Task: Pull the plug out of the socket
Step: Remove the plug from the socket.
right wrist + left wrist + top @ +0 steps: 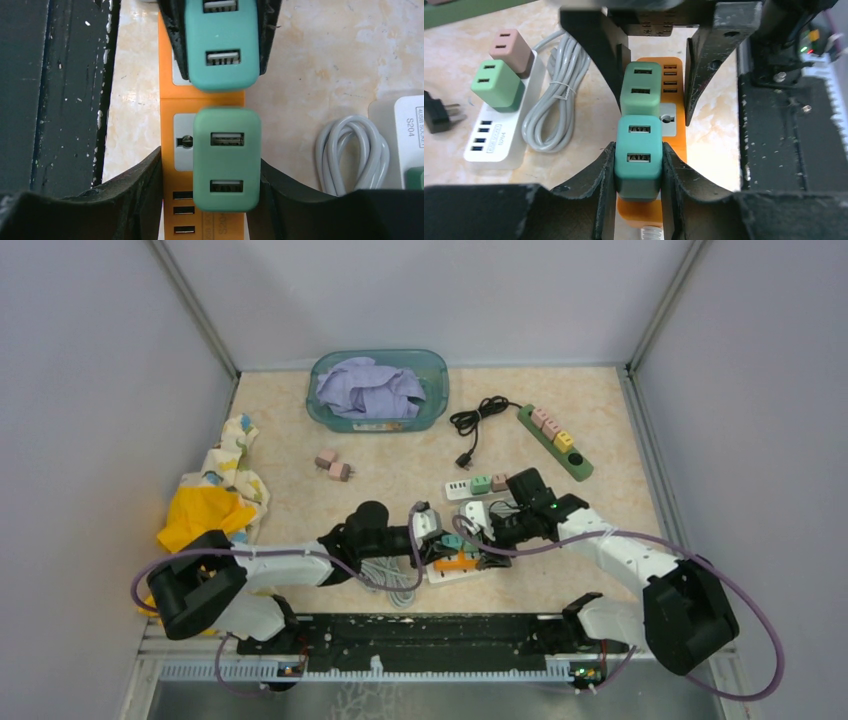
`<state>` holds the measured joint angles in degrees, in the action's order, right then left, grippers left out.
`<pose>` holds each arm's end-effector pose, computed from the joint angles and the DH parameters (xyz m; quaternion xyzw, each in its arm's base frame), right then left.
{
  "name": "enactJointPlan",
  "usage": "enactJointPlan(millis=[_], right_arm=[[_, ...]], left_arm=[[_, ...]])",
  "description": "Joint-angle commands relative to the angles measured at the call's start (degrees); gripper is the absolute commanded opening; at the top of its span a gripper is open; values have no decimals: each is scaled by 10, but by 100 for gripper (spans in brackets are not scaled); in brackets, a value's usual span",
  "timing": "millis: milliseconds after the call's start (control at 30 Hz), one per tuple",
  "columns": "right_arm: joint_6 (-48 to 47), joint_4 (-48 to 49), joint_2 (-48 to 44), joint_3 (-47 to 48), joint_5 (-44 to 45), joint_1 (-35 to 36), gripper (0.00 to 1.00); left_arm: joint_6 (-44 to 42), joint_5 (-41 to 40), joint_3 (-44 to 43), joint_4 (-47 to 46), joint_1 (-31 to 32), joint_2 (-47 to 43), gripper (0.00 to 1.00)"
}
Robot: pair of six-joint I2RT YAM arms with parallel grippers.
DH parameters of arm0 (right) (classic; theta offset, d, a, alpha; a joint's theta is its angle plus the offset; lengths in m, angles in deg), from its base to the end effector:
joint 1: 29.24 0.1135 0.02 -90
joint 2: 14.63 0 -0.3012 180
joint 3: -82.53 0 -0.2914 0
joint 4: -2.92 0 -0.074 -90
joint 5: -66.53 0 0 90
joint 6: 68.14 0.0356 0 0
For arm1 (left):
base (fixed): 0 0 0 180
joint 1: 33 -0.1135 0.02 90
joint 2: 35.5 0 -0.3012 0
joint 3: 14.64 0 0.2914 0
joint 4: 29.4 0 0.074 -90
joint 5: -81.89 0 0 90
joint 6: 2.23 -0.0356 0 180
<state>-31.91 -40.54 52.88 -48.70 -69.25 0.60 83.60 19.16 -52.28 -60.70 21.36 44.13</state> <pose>0.1841 0.1350 0.2108 -0.6658 0.6043 0.3235 0.2948 0.1535 -0.2421 0.1952 0.4970 0.5792 -0.4274 0.4847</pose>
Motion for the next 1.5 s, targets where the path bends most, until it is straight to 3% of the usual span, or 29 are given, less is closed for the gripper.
enactJointPlan(millis=[0,100,200,300,333,400,467,533,633,733,800,867,1000,1033,1133,1233,1300,1367,1467], right_arm=[[1,18,5,26,2,9,0],[2,18,6,26,3,9,0],[2,17,7,27,4,9,0],[2,16,9,27,4,9,0],[2,16,9,27,3,9,0],[2,14,11,28,3,9,0],[2,14,12,28,5,9,0],[3,14,12,28,5,9,0],[3,14,16,29,8,11,0],[4,14,16,30,9,10,0],[4,15,17,30,11,10,0],[5,14,18,30,11,10,0],[5,14,20,30,12,10,0],[6,15,20,30,13,11,0],[6,13,21,31,15,11,0],[6,13,22,31,17,11,0],[6,12,21,32,16,11,0],[6,12,22,32,16,11,0],[5,11,22,32,15,11,0]], left_arm=[[-143,-137,-39,57,65,-34,0],[-109,-131,-29,37,59,-44,0],[44,6,-22,-24,-10,-36,1],[170,96,10,-170,-66,-9,0],[172,98,18,-202,-67,-7,0],[110,89,11,-160,-50,-19,0],[-44,19,-16,-14,-4,-42,0],[-124,-33,-50,92,29,-47,0],[-65,-31,-74,124,15,-46,1],[88,66,-53,24,-48,-34,1],[138,87,-40,-38,-64,-20,0],[116,60,-46,-11,-59,-21,0],[-69,-109,-75,125,33,-43,0],[-92,-109,-81,151,39,-44,0],[-51,-87,-79,139,30,-52,1],[65,16,-54,50,-21,-53,1],[104,36,-32,-21,-36,-47,0],[88,23,-35,-14,-34,-48,0],[-20,-68,-70,102,3,-53,0]])
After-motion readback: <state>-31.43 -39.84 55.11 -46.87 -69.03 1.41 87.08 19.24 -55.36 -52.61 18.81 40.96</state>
